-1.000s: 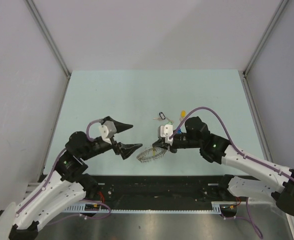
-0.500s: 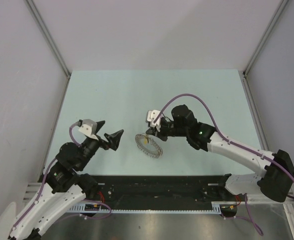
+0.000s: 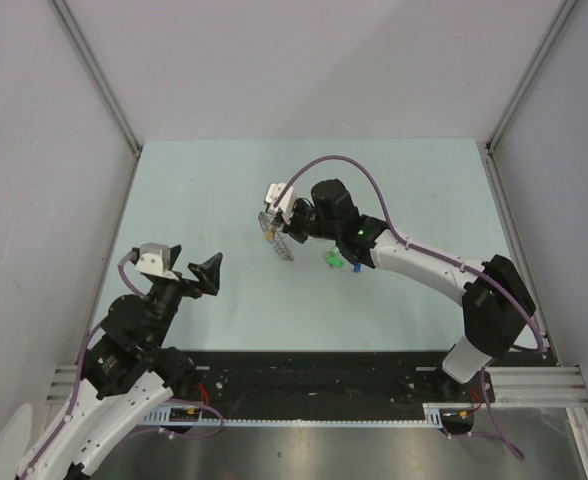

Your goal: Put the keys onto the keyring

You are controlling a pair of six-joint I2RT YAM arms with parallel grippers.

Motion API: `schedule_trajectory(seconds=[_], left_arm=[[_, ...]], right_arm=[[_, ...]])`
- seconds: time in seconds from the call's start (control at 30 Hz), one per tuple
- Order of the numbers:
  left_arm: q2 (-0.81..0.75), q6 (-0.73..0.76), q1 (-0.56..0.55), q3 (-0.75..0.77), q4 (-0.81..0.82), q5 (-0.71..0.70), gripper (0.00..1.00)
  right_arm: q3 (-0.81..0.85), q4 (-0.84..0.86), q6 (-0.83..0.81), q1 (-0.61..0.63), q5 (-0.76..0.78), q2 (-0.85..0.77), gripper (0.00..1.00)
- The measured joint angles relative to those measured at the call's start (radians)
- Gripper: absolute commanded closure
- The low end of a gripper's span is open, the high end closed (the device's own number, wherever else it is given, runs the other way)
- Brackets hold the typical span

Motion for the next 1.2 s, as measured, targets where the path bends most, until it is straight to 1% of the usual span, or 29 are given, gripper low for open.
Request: schedule_trajectory(seconds=[0.2,0.33,0.53,0.7,0.73,0.8,0.83,0.87,0.93,0.97,1.07,1.2], left_arm=[[-0.013,-0.017,0.039,0.0,-0.005,-0.002,0.0],[-0.025,-0.035,0.085,-0.005,-0.003,0.005,0.0],[-0.059,-0.061,0.159,-0.025,0.005,0.028,0.0],[-0.058,-0.069,0.185,-0.027,0.009,0.048,0.0],[-0.057,-0.071,0.189,-0.027,0.009,0.054,0.0],[-0.054,-0.076,0.196,-0.027,0.01,0.064,0.0],[-0.052,-0.077,0.2,-0.027,0.011,0.069,0.0],[-0.05,-0.078,0.203,-0.027,0.011,0.073,0.0],[-0.046,-0.082,0.206,-0.027,0.011,0.082,0.0],[-0.043,-0.085,0.209,-0.027,0.012,0.089,0.0],[-0.032,-0.086,0.217,-0.027,0.012,0.101,0.0],[-0.013,-0.087,0.231,-0.027,0.012,0.131,0.0]], right_arm=[[0.011,-0.005,-0.011,0.021,0.01,0.103,1.0],[-0.002,-0.025,-0.005,0.078,0.036,0.161,1.0],[-0.097,-0.082,0.043,0.179,0.076,0.168,1.0],[-0.154,-0.127,0.107,0.223,0.105,0.167,0.98],[-0.16,-0.136,0.122,0.232,0.116,0.166,0.97],[-0.172,-0.15,0.152,0.247,0.127,0.162,0.87],[-0.183,-0.155,0.174,0.251,0.138,0.155,0.81],[-0.191,-0.159,0.188,0.261,0.142,0.147,0.71],[-0.205,-0.178,0.229,0.275,0.151,0.126,0.63],[-0.209,-0.19,0.246,0.285,0.159,0.111,0.56],[-0.213,-0.228,0.314,0.308,0.175,0.055,0.49],[-0.214,-0.278,0.414,0.312,0.219,-0.031,0.47]])
